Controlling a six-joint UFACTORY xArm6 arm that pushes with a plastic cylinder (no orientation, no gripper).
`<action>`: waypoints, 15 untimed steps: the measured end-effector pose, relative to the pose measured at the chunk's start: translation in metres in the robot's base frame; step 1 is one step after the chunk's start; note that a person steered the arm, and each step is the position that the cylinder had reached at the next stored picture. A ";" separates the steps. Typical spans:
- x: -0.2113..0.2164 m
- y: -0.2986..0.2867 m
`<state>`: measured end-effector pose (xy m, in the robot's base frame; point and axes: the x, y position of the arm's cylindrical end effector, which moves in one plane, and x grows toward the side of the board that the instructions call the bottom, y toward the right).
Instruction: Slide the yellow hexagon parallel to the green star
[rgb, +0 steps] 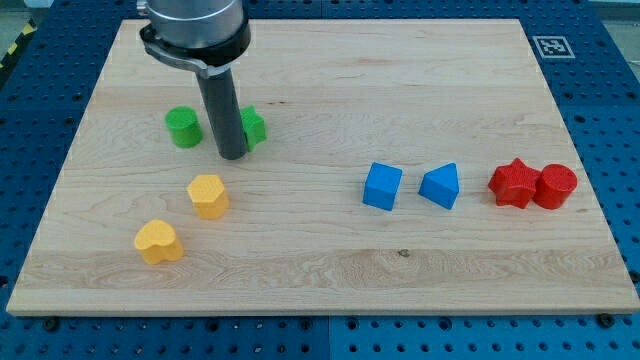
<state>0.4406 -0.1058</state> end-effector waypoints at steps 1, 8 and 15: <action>0.002 -0.003; 0.108 -0.020; 0.011 0.090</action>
<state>0.4516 -0.0163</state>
